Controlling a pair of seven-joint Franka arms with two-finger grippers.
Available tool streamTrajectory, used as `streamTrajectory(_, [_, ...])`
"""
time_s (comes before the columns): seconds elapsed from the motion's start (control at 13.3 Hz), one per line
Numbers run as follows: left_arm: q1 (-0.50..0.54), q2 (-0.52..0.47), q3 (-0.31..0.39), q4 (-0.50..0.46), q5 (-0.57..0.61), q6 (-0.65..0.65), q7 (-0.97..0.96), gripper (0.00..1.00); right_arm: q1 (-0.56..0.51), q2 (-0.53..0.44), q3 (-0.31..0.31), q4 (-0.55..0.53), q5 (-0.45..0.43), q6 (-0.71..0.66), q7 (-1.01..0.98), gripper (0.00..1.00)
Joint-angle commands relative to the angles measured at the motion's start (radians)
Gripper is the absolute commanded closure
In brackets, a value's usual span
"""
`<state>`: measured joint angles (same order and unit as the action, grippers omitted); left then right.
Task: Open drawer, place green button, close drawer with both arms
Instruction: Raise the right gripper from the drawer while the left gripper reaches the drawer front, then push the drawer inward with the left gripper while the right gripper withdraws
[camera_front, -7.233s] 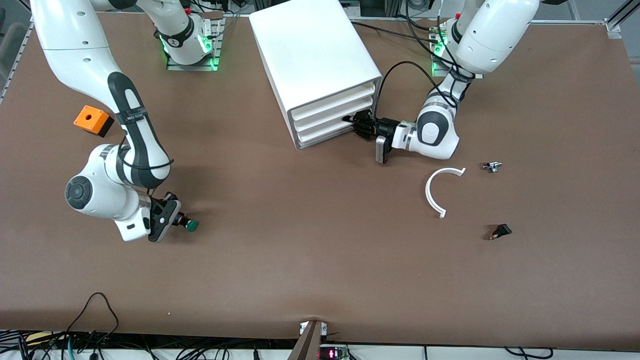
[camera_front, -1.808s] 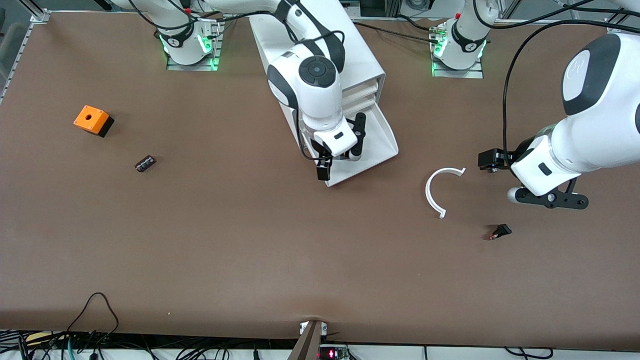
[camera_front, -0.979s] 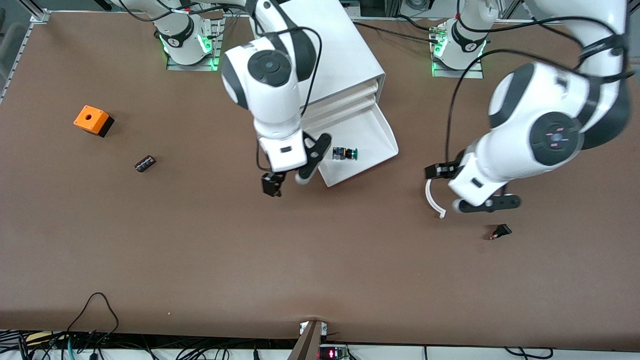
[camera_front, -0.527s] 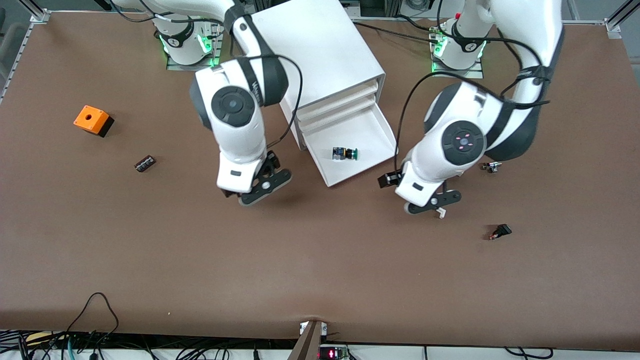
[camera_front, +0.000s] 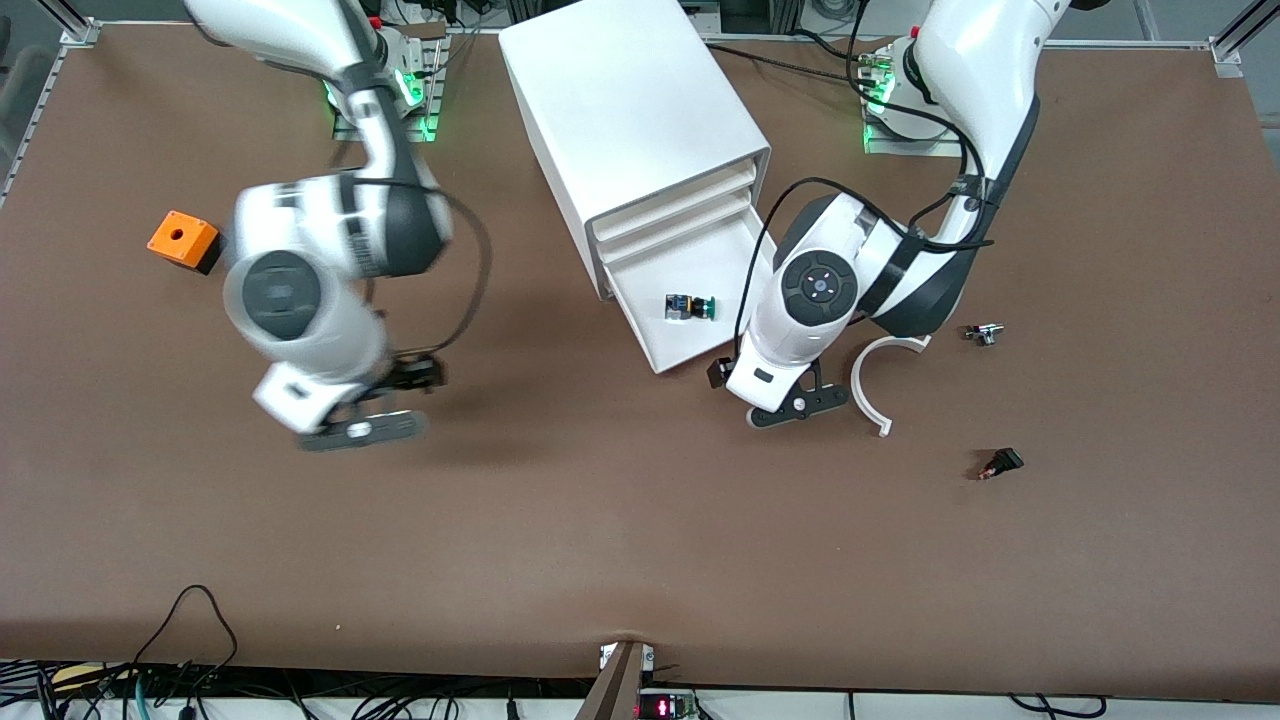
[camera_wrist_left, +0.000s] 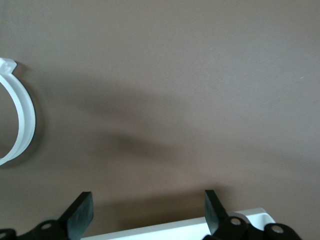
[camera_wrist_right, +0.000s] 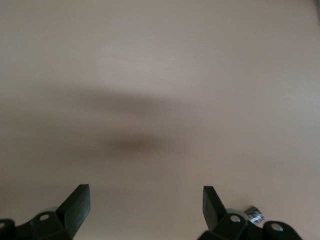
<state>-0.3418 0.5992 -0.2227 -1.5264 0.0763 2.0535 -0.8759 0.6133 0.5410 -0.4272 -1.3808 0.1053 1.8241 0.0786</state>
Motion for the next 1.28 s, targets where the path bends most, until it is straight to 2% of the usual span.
streamTrajectory(0.0, [-0.028, -0.007, 0.002, -0.032, 0.033, 0.016, -0.075, 0.10, -0.149, -0.071, 0.128, -0.029, 0.005, -0.037, 0.006, 0.00])
streamTrajectory(0.23, [-0.054, 0.001, 0.002, -0.063, 0.098, 0.057, -0.100, 0.10, -0.356, -0.133, 0.293, -0.032, -0.007, -0.055, 0.010, 0.00])
streamTrajectory(0.45, [-0.060, 0.013, 0.002, -0.092, 0.106, 0.131, -0.158, 0.09, -0.536, -0.200, 0.436, -0.076, -0.007, -0.055, 0.010, 0.00])
streamTrajectory(0.6, [-0.057, 0.031, 0.000, -0.097, 0.106, 0.134, -0.163, 0.01, -0.578, -0.251, 0.452, -0.113, -0.009, -0.055, -0.020, 0.00])
streamTrajectory(0.83, [-0.060, 0.036, 0.002, -0.103, 0.106, 0.137, -0.163, 0.01, -0.595, -0.384, 0.452, -0.251, -0.016, -0.046, -0.132, 0.00])
streamTrajectory(0.9, [-0.062, 0.043, 0.002, -0.110, 0.106, 0.139, -0.164, 0.01, -0.595, -0.400, 0.450, -0.250, -0.025, -0.052, -0.157, 0.00])
streamTrajectory(1.05, [-0.065, 0.051, 0.002, -0.123, 0.106, 0.139, -0.164, 0.01, -0.599, -0.395, 0.440, -0.201, -0.114, -0.083, -0.276, 0.00])
streamTrajectory(1.21, [-0.074, 0.053, -0.001, -0.127, 0.106, 0.139, -0.170, 0.01, -0.601, -0.391, 0.401, -0.159, -0.141, -0.115, -0.435, 0.00])
